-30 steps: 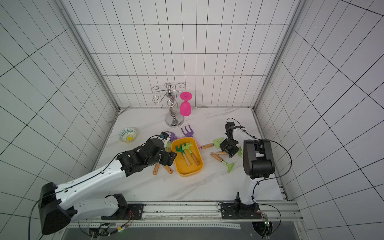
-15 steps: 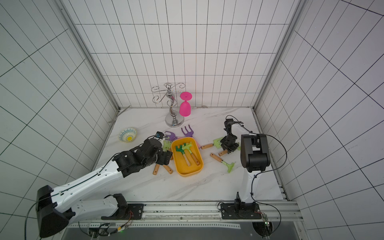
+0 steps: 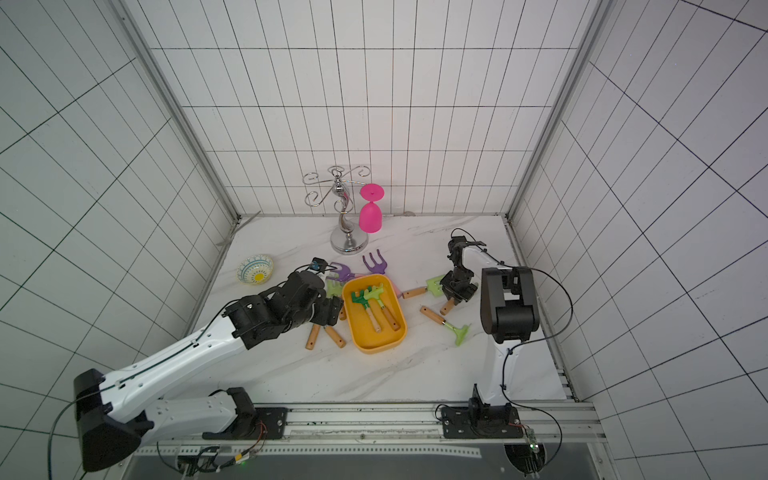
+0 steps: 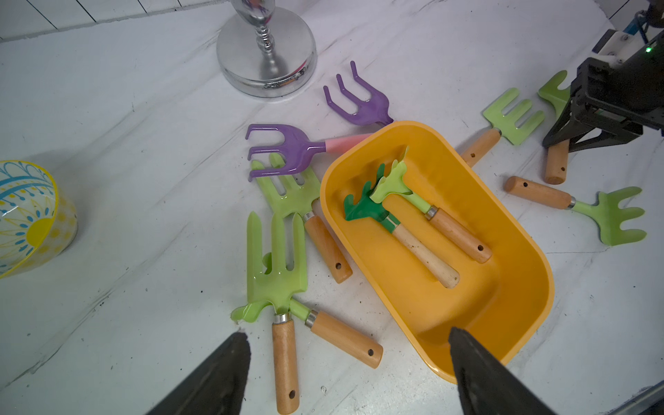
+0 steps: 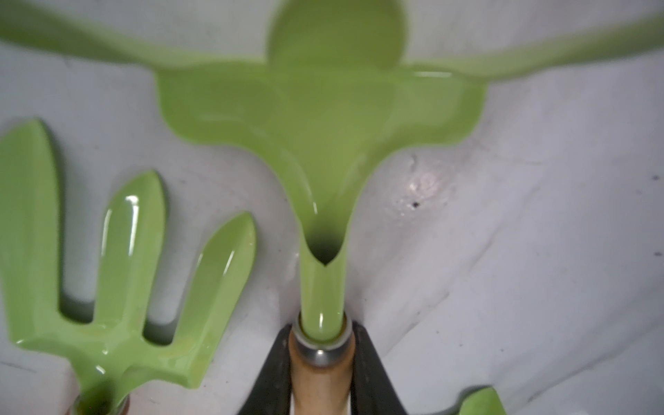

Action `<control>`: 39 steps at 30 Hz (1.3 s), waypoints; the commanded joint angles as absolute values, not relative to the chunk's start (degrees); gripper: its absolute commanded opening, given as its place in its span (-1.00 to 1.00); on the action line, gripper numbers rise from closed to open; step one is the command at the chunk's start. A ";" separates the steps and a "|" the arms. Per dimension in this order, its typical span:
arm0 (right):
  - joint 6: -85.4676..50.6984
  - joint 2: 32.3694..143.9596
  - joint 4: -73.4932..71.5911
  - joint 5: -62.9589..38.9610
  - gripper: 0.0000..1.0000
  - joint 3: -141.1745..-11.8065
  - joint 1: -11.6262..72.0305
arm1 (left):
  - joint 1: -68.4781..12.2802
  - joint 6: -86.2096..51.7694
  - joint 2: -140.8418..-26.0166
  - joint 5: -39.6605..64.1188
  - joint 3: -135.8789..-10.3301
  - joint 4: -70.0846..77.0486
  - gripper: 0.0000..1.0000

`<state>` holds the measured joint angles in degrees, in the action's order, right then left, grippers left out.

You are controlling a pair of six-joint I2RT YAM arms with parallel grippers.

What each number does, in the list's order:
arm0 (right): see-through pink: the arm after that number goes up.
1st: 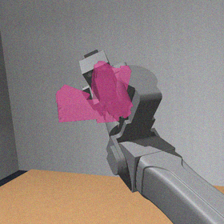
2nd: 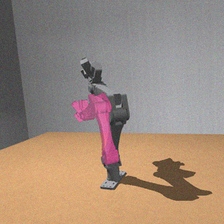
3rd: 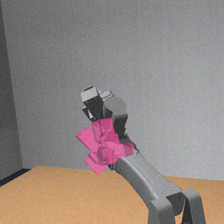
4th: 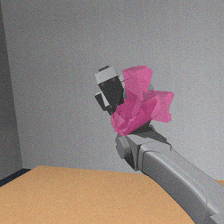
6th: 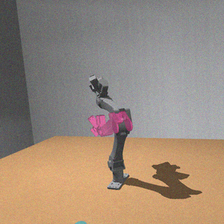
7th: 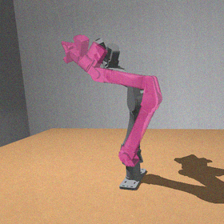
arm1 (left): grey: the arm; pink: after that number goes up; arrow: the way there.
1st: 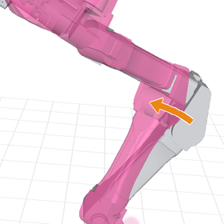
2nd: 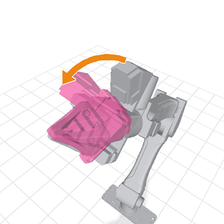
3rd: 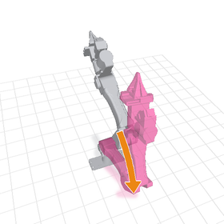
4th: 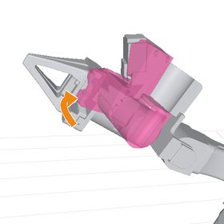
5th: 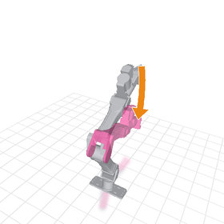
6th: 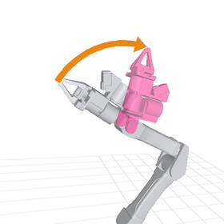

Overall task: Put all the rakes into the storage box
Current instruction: Pick up the rake at the center of the board, then place the rake in the storage box.

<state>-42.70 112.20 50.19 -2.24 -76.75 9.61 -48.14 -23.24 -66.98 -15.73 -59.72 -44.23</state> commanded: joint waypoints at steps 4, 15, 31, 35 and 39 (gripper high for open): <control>-38.13 110.51 47.48 0.98 -1.00 -73.30 10.20 | -46.33 -19.87 -68.58 -9.40 -58.04 -33.32 0.77; -32.55 101.88 52.21 1.93 -1.00 -77.06 14.27 | -45.44 -18.05 -82.00 0.39 -66.83 -30.68 0.77; -21.71 100.73 66.89 3.34 -1.00 -90.63 29.31 | -36.60 -16.95 -92.94 6.98 -76.29 -32.01 0.71; -20.61 100.42 68.52 -0.19 -1.00 -92.34 31.75 | -36.67 -21.72 -88.90 9.88 -70.89 -30.89 0.67; -19.08 101.31 70.59 -0.66 -1.00 -96.21 35.85 | -37.01 -26.37 -80.72 13.04 -60.60 -25.70 0.64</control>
<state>-21.10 100.77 67.53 0.49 -91.70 33.19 -36.71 -21.91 -86.19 9.43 -65.73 -29.39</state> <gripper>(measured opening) 0.246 0.823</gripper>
